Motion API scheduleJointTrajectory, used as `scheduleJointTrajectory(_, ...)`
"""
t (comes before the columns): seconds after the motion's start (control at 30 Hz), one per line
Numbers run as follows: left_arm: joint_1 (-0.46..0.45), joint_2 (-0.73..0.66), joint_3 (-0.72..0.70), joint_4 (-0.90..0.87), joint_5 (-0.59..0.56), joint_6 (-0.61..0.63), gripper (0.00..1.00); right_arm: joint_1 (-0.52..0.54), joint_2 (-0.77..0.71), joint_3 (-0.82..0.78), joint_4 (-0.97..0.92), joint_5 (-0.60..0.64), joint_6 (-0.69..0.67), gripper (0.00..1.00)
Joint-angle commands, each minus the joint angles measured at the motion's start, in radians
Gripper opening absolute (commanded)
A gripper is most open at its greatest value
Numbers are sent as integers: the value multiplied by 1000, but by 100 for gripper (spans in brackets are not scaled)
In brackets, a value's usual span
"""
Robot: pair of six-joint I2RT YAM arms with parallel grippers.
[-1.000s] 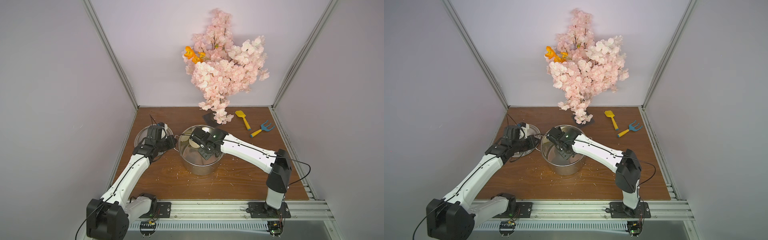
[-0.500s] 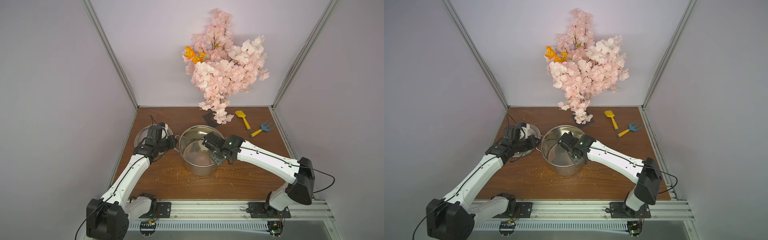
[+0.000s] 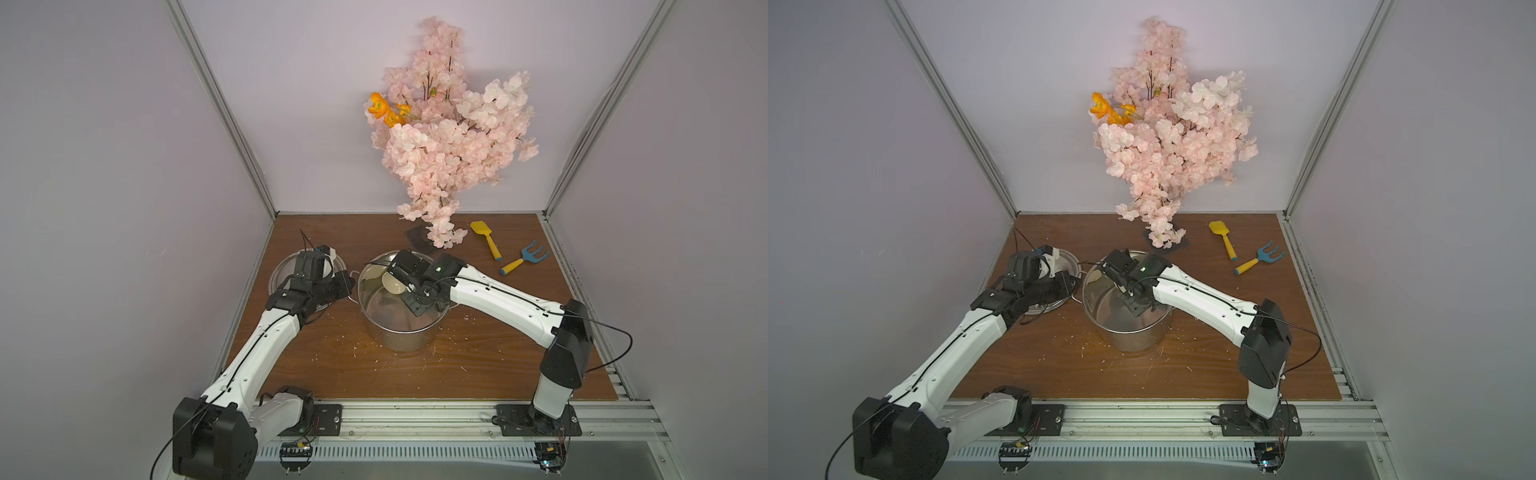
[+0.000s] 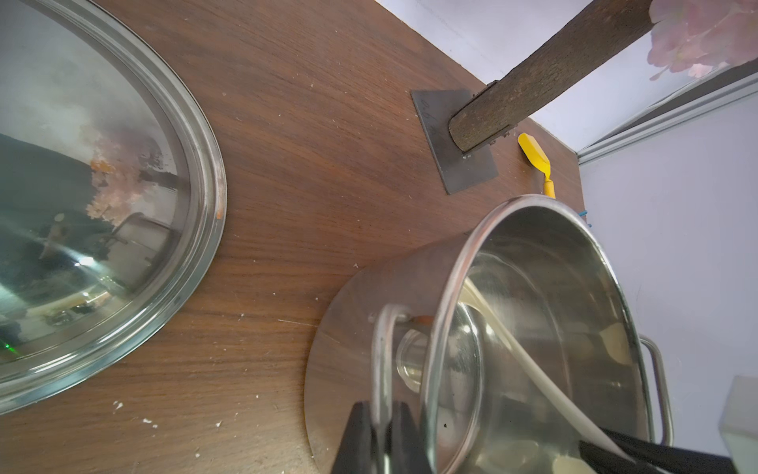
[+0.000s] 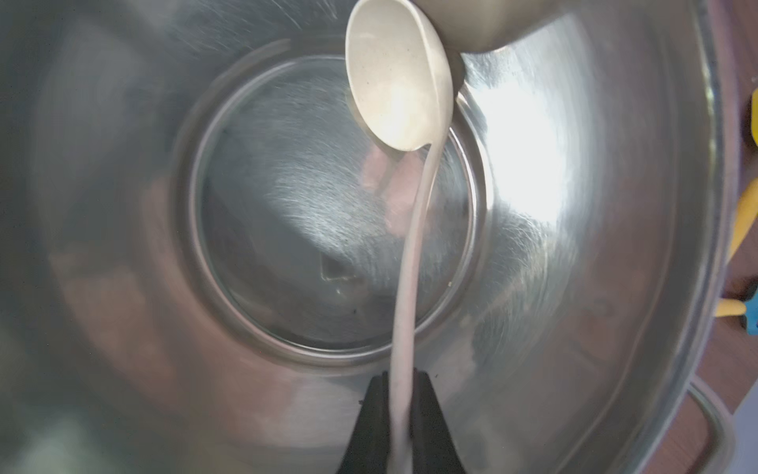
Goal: Stir the soup with a spoon
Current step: Stir the soup in the pan with a stick.
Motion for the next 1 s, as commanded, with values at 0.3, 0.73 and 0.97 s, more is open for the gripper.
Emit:
scheduleJointTrajectory(0.3, -14, 1, -4, -3, 29, 32, 0, 66, -195, -223, 9, 67, 69, 0)
scheduleJointTrajectory(0.73, -14, 0, -16, -4, 33, 31, 3, -74, -115, -125, 45, 52, 10, 0)
scheduleJointTrajectory(0.97, -14, 6, -14, -3, 37, 34, 4, 1, -18, 14, 42, -25, -18, 0)
